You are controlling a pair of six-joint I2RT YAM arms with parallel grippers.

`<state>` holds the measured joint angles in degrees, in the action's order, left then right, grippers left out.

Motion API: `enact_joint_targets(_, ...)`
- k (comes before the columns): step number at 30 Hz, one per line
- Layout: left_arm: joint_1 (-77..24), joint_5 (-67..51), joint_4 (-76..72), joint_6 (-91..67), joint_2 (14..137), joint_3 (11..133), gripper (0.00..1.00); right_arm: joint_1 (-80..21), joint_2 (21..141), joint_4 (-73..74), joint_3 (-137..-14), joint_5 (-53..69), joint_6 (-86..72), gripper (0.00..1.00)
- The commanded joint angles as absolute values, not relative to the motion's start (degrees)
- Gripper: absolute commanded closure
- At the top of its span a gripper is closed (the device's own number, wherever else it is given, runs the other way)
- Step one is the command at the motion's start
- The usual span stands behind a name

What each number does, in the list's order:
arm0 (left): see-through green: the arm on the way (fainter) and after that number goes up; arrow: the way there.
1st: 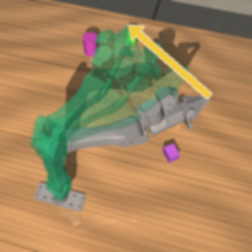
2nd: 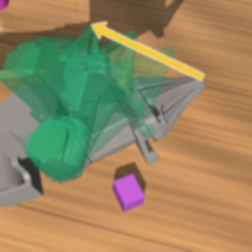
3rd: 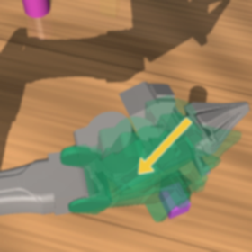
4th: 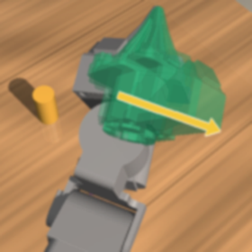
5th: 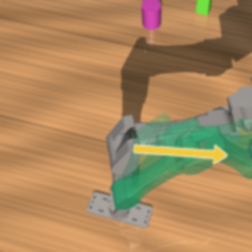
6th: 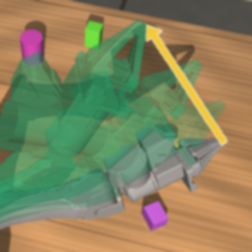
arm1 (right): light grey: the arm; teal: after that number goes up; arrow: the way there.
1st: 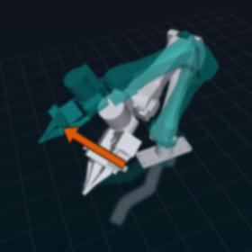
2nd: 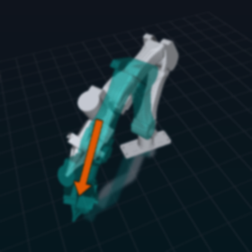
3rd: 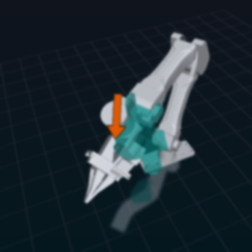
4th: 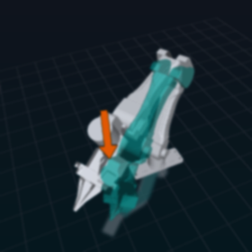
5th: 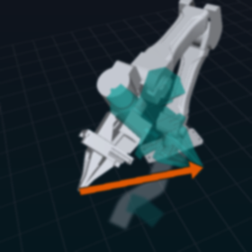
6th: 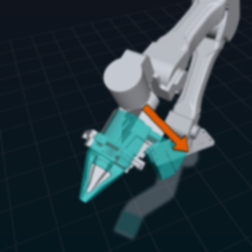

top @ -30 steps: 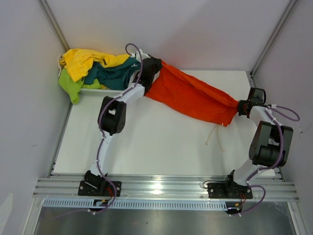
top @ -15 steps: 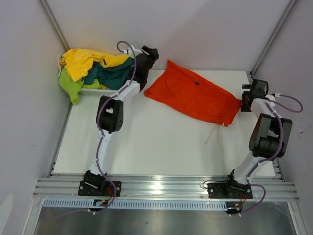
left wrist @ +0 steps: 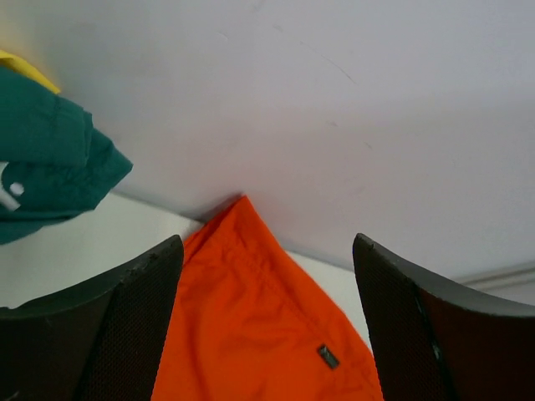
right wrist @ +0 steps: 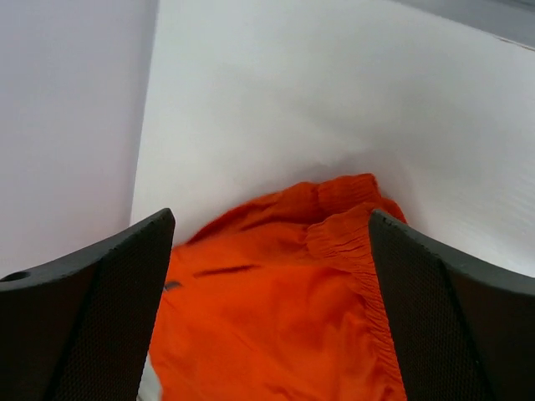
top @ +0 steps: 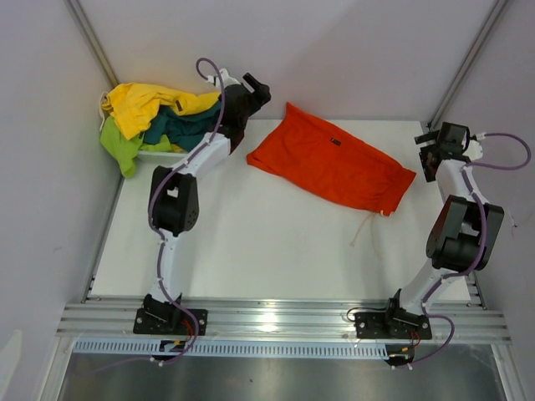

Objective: Fold and stack the shorts
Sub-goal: Fold the shorts

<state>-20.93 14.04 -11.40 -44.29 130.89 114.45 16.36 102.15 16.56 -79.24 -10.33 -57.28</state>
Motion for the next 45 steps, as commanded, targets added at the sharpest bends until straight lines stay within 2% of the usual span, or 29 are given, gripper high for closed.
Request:
enact_joint_targets(1, -22.5, 10.5, -4.3, -40.6, 120.5, 110.1, 0.15, 17.0, 98.8, 10.0, -73.9, -2.1, -43.4, 0.03)
enact_joint_targets(2, -23.0, 9.9, -2.9, -40.0, 119.6, 108.6, 0.15, 17.7, 97.9, 7.1, -68.3, 3.5, -43.2, 0.05)
enact_joint_targets(5, -25.6, 9.1, -0.4, -37.4, 116.1, 105.0, 0.15, 19.2, 97.2, 2.8, -63.5, 8.6, -41.1, 0.12)
enact_joint_targets(8, -28.8, 10.0, 1.9, -33.8, 113.7, 102.5, 0.14, 19.3, 97.9, 2.3, -60.2, 9.1, -39.4, 0.13)
enact_joint_targets(10, -31.3, 11.0, 3.2, -30.9, 113.8, 102.7, 0.14, 19.4, 96.6, -1.2, -56.1, 8.9, -39.8, 0.19)
enact_joint_targets(15, -33.1, 7.7, 4.7, -30.7, 116.4, 105.0, 0.14, 19.5, 95.0, -7.7, -50.0, 10.5, -39.7, 0.19)
enact_joint_targets(23, -34.8, 4.1, 11.0, -28.5, 126.9, 116.6, 0.14, 19.6, 101.2, -10.1, -52.2, 16.3, -40.8, 0.14)
enact_joint_targets(35, -38.3, 0.6, 12.7, -28.1, 133.3, 120.9, 0.14, 18.9, 106.3, -11.7, -52.4, 18.9, -42.1, 0.22)
enact_joint_targets(38, -39.5, 0.4, 11.8, -28.5, 133.5, 119.3, 0.14, 18.1, 107.1, -11.3, -52.6, 19.2, -42.2, 0.33)
enact_joint_targets(43, -40.1, 0.4, 11.7, -28.2, 134.7, 119.6, 0.14, 17.6, 107.8, -12.0, -52.1, 20.7, -42.4, 0.61)
enact_joint_targets(45, -40.1, -1.3, 11.6, -28.1, 134.9, 119.5, 0.14, 17.4, 107.9, -12.0, -52.0, 21.7, -42.5, 0.62)
